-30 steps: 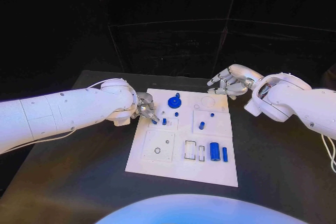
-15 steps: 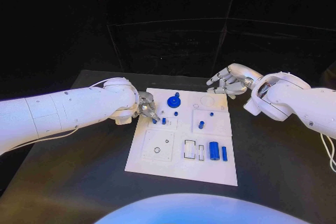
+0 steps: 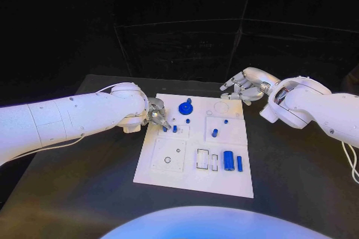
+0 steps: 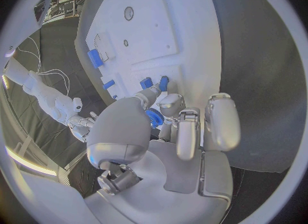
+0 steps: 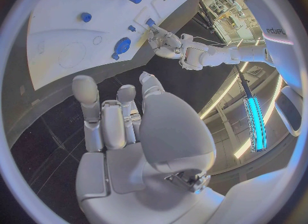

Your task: Assemble the parts on the task board

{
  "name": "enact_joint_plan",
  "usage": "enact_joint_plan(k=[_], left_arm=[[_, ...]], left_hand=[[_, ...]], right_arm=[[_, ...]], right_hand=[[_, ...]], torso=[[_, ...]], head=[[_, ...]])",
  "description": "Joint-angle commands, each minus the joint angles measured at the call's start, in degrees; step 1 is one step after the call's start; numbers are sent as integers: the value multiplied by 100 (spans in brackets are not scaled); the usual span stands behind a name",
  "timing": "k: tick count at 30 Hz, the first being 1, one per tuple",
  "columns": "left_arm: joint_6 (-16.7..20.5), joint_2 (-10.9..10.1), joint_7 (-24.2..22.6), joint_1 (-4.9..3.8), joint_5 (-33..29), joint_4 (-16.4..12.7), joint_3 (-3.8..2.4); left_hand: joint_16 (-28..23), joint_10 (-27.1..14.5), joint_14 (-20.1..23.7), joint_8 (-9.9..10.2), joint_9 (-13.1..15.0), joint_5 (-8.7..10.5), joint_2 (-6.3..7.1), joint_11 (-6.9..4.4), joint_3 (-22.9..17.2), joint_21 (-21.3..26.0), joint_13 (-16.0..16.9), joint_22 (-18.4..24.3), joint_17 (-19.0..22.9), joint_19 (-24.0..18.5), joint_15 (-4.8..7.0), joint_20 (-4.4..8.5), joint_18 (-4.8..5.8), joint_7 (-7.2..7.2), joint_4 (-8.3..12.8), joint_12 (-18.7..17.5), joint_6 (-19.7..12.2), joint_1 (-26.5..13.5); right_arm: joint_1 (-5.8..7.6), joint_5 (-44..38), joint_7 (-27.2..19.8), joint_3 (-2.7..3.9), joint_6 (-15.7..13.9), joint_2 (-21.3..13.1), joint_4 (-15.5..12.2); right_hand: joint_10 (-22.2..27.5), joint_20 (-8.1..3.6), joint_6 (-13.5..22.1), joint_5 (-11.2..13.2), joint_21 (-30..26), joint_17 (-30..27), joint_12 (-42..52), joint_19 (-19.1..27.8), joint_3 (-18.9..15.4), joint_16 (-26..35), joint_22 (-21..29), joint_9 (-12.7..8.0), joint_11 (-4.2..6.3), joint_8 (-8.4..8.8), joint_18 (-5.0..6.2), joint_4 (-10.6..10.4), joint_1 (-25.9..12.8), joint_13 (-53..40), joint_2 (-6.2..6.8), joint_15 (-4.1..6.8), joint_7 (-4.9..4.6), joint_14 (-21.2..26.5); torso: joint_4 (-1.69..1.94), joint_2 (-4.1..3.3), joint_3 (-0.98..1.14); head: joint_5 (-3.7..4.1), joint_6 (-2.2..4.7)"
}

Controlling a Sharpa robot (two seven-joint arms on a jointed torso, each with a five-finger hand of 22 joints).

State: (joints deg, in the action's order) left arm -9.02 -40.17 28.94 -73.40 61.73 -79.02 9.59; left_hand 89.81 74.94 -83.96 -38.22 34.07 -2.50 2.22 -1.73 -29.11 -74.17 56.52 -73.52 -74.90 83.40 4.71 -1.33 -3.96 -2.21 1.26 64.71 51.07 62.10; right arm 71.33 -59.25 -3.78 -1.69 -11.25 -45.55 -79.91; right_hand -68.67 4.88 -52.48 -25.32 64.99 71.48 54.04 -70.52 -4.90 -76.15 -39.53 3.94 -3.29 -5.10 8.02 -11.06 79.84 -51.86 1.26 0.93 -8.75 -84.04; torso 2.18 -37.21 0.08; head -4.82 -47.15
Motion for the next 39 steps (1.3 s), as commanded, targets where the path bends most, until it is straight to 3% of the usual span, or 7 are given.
enact_joint_plan(k=[1,9,22,27,33,36,39], left_arm=[[-71,-3,64,35,-32,27,32],[167,-26,59,35,-165,55,32],[741,-144,-132,35,-322,-15,30],[1023,-199,-454,34,-563,-52,29],[1548,-229,-1415,31,-1189,-59,30],[1839,-203,-2080,29,-1365,-44,30],[2052,-138,-2653,29,-1355,-18,32]], left_hand=[[19,-54,-604,26,-7,-17,142,29,172,34,-106,21,-1510,9,18,14,-21,-47,-67,-100,1,-268],[19,-330,-604,171,-90,-16,436,85,1180,90,-549,58,-1510,-6,-20,-24,-32,-109,-675,-455,-137,-1066],[19,-508,-604,231,-138,-21,181,105,1866,188,-840,122,-1510,-29,-34,-35,-53,-132,-971,-678,-196,-743],[9,-791,-599,296,-184,-22,-3,148,2020,501,-1303,404,-1495,-154,-74,-63,-122,-188,-961,-1054,-302,-438],[-1715,-1904,333,589,-449,-35,-257,477,2096,3343,-2026,2864,651,-1494,-366,-297,-626,-557,-709,-1926,-927,347],[-2959,-2338,1118,707,-625,-51,-255,627,2064,3806,-2314,3159,1975,-1762,-492,-435,-623,-661,-510,-2262,-1090,736],[-3475,-2562,1433,824,-811,-39,-222,677,1967,4070,-2551,3355,2522,-1831,-541,-509,-637,-707,-275,-2489,-1101,1132]], right_arm=[[10,16,-47,3,7,6,-5],[10,16,-51,3,-5,11,4],[10,16,-44,3,2,23,24],[9,16,-46,3,3,26,30],[9,16,-48,3,3,31,37],[9,16,-49,3,3,36,41],[9,16,-50,2,0,39,41]], right_hand=[[39,-5,-9,-36,-16,-5,-20,34,3,38,5,0,-7,-31,55,-13,-20,4,-55,25,15,-193],[50,-5,-6,-36,-28,-10,-36,42,1,44,26,-1,-8,-30,58,-17,-24,21,-52,25,14,-191],[51,-5,-1,-36,-35,-9,-36,45,-2,44,36,-2,-10,-28,59,-22,-30,21,-50,25,12,-192],[51,-5,-1,-36,-35,-9,-36,45,-2,44,36,-2,-10,-28,59,-22,-30,21,-50,25,12,-192],[51,-5,-1,-36,-35,-9,-36,45,-2,44,36,-2,-10,-28,59,-22,-30,21,-50,25,12,-192],[51,-5,-1,-36,-35,-9,-36,45,-2,44,36,-2,-10,-28,59,-22,-30,21,-50,25,12,-192],[51,-5,-1,-36,-35,-9,-36,45,-2,44,36,-2,-10,-28,59,-22,-30,21,-50,25,12,-192]], torso=[[3,2,-1],[1,3,-2],[3,3,-3],[3,4,-3],[1,1,1],[-2,0,2],[-7,-4,4]], head=[[-2,3],[4,12],[34,33],[36,42],[55,62],[57,76],[64,85]])
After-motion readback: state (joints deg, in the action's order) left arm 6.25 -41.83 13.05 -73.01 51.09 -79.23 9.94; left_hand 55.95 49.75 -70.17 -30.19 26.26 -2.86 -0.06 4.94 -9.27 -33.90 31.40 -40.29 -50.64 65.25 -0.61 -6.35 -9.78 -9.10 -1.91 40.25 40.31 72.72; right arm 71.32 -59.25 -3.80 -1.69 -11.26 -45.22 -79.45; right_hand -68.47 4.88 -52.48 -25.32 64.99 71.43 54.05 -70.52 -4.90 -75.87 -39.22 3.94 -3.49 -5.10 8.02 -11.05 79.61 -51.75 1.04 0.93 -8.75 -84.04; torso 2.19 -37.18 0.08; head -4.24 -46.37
